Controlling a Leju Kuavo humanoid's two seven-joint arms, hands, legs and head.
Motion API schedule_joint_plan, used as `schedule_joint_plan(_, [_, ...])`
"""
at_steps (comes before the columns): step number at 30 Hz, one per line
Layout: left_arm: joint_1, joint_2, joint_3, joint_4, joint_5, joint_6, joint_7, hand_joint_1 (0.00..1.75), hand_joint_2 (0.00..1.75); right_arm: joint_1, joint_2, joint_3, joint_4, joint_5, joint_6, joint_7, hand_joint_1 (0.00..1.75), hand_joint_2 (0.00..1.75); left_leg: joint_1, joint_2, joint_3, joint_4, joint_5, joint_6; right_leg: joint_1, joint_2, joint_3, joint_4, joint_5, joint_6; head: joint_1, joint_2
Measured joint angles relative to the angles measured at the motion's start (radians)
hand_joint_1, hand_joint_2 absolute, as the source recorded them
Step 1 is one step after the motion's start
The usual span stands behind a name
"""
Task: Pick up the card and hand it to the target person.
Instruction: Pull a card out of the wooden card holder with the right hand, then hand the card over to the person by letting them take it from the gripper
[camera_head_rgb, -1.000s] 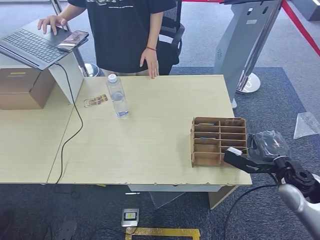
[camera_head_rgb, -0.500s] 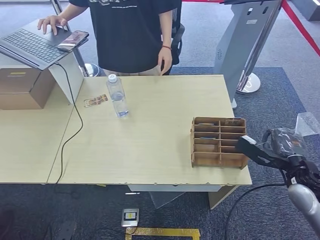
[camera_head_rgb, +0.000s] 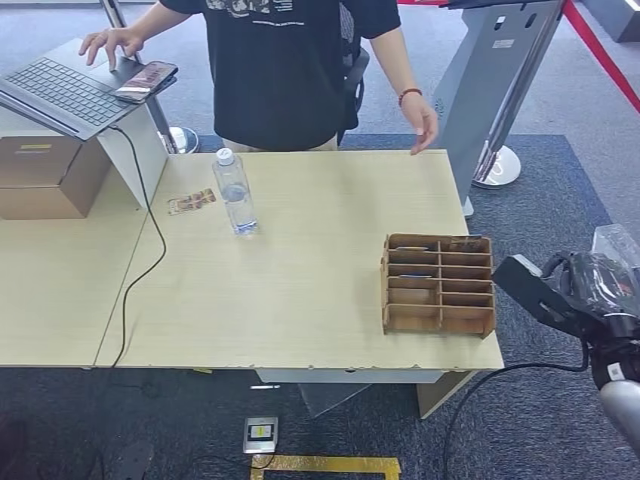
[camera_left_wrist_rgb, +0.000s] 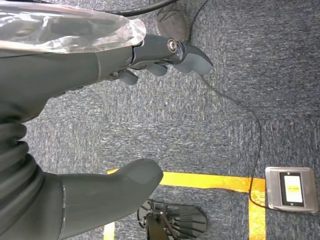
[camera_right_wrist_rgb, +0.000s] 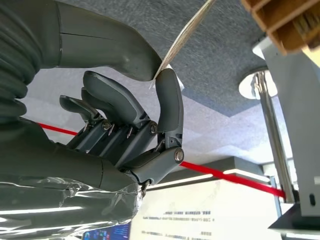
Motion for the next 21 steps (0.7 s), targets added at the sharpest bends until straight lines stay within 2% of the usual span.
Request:
schedule_joint_plan(6, [0.000,-0.002,-0.001,0.000,-0.007,0.000,0.000,0.00,1.75,0.012,0.000,-0.081,-0.046,-0.039,-0.050,-0.013,1.75,1.75,0.000,0.000,0.000,0.000,0.000,0.000,0.000,0.000,0.000,0.000,0.000,0.000,0.000,0.000])
schedule_joint_plan(10, [0.000,-0.004,-0.008,0.000,-0.013,0.000,0.000,0.00,1.75,0.010,0.003,-0.106,-0.052,-0.005,-0.105,-0.044,1.75,1.75,0.000,0.000,0.000,0.000,0.000,0.000,0.000,0.000,0.000,0.000,0.000,0.000,0.000,0.000])
schedule_joint_plan(15, [-0.001,-0.008,-0.022,0.000,-0.021,0.000,-0.005,0.00,1.75,-0.026,0.024,-0.097,-0.038,0.075,-0.198,-0.080,1.75,1.75,0.000,0.000,-0.001,-0.001,0.000,0.000,0.000,0.000,0.000,0.000,0.000,0.000,0.000,0.000])
schedule_joint_plan(21, [-0.005,-0.013,-0.035,0.000,-0.038,0.002,-0.013,0.00,1.75,-0.122,0.082,-0.051,0.050,0.145,-0.311,-0.120,1.75,1.75,0.001,0.000,-0.001,-0.001,0.000,0.000,0.000,0.000,0.000,0.001,0.000,0.000,0.000,0.000])
